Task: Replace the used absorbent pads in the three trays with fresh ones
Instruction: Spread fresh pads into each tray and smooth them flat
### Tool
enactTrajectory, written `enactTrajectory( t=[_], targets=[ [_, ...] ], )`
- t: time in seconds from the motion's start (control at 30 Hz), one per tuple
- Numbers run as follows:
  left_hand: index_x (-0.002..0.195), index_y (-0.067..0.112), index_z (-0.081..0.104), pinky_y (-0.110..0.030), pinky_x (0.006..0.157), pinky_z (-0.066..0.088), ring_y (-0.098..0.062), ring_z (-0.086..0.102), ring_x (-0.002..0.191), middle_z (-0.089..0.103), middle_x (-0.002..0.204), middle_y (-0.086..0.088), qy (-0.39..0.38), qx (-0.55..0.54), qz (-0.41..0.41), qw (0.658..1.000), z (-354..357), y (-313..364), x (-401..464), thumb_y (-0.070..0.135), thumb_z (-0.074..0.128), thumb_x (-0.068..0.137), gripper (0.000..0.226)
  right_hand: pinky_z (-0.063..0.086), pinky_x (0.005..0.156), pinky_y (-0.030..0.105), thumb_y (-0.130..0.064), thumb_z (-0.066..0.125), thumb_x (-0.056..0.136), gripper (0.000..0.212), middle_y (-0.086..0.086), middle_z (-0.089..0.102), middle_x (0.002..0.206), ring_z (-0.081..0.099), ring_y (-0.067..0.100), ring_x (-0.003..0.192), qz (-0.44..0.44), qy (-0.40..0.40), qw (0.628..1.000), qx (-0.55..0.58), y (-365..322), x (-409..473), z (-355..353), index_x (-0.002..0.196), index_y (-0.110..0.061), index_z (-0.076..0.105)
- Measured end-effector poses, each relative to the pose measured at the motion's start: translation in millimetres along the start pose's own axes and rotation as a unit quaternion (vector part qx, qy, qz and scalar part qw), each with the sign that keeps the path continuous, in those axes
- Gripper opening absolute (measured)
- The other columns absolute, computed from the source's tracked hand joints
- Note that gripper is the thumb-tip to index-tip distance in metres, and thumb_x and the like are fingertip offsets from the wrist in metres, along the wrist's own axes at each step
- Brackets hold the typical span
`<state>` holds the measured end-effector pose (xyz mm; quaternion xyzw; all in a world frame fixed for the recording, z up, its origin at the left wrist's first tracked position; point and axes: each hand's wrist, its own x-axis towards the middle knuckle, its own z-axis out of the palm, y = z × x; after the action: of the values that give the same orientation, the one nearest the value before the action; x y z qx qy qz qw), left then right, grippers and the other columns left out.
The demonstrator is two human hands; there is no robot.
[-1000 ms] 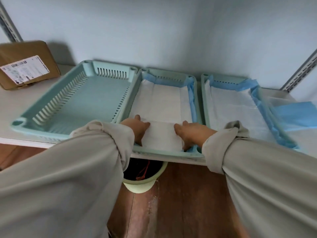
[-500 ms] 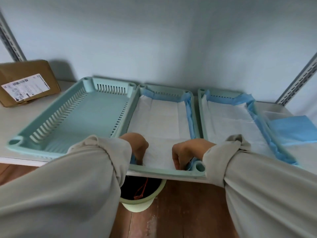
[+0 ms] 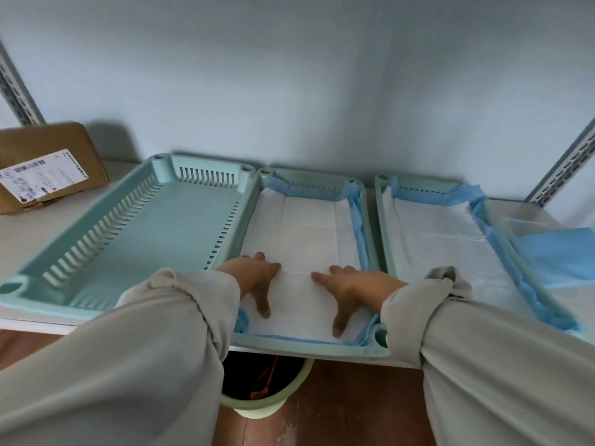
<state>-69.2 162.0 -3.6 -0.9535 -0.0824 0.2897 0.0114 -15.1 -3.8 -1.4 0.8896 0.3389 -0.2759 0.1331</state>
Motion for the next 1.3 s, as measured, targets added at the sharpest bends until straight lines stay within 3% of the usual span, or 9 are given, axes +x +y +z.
enactTrajectory(
  t=[0.1,0.33,0.43,0.53,0.63,0.93,1.3],
  targets=[
    [0.153,0.025,0.004,-0.049,0.115,0.026,-0.038,0.016,0.142,0.008,0.157,-0.011,-0.021,0.032,-0.006,0.999,2.9,-3.7,6.3,0.042,0.081,0.068,0.115,0.019,0.119,0.047,-0.036,0.082,0.07,0.121,0.007,-0.003,0.161,0.008,0.029,0.147,0.005,-0.015,1.0,0.001,9.7,2.3,8.8,0.153,-0.026,-0.005],
    [0.153,0.027,0.0,-0.051,0.119,0.017,-0.036,0.007,0.147,-0.004,0.16,-0.01,0.0,-0.012,0.011,1.0,6.1,7.2,8.5,0.046,0.073,0.075,0.108,0.021,0.117,0.047,-0.037,0.08,0.071,0.119,0.008,-0.004,0.161,0.011,0.031,0.147,0.019,-0.01,1.0,0.013,10.9,3.1,11.5,0.152,-0.031,-0.007],
    [0.153,0.022,0.009,-0.045,0.117,0.024,-0.031,0.023,0.144,0.012,0.159,-0.009,-0.031,-0.004,0.004,1.0,-5.6,9.8,9.7,0.045,0.071,0.079,0.099,0.024,0.116,0.044,-0.039,0.076,0.076,0.104,0.004,0.015,0.159,0.022,0.027,0.144,0.017,-0.005,0.999,0.03,16.4,0.8,-1.0,0.153,-0.028,0.008],
    [0.151,0.016,0.021,-0.043,0.116,0.027,-0.027,0.031,0.141,0.027,0.155,-0.007,-0.013,-0.01,0.026,1.0,-22.8,20.7,4.6,0.044,0.065,0.084,0.085,0.024,0.117,0.042,-0.039,0.069,0.083,0.086,0.002,0.024,0.157,0.026,0.024,0.143,0.0,0.051,0.996,0.069,20.4,-8.1,-24.0,0.151,-0.021,0.019],
    [0.151,0.016,0.022,-0.041,0.116,0.026,-0.025,0.029,0.142,0.027,0.155,-0.007,0.042,-0.008,0.06,0.997,-33.8,42.1,-4.2,0.041,0.058,0.09,0.075,0.026,0.116,0.041,-0.039,0.065,0.087,0.078,0.002,0.026,0.157,0.028,0.024,0.142,0.018,0.101,0.991,0.083,34.4,-20.7,-30.9,0.15,-0.02,0.023],
    [0.149,0.015,0.027,-0.036,0.117,0.025,-0.024,0.029,0.142,0.03,0.154,-0.007,0.131,0.015,0.154,0.979,-70.2,128.6,-20.1,0.037,0.053,0.094,0.065,0.028,0.115,0.043,-0.043,0.062,0.088,0.074,0.001,0.03,0.154,0.03,0.024,0.141,0.111,0.127,0.982,0.085,119.2,-77.8,-11.5,0.148,-0.021,0.027],
    [0.147,0.014,0.03,-0.034,0.115,0.025,-0.024,0.032,0.14,0.031,0.154,-0.006,0.109,0.033,0.194,0.974,-69.9,224.7,2.5,0.029,0.053,0.095,0.059,0.032,0.112,0.043,-0.044,0.064,0.086,0.068,0.0,0.036,0.15,0.037,0.023,0.136,0.202,0.078,0.969,0.116,211.8,-117.5,36.7,0.143,-0.021,0.035]
  ],
)
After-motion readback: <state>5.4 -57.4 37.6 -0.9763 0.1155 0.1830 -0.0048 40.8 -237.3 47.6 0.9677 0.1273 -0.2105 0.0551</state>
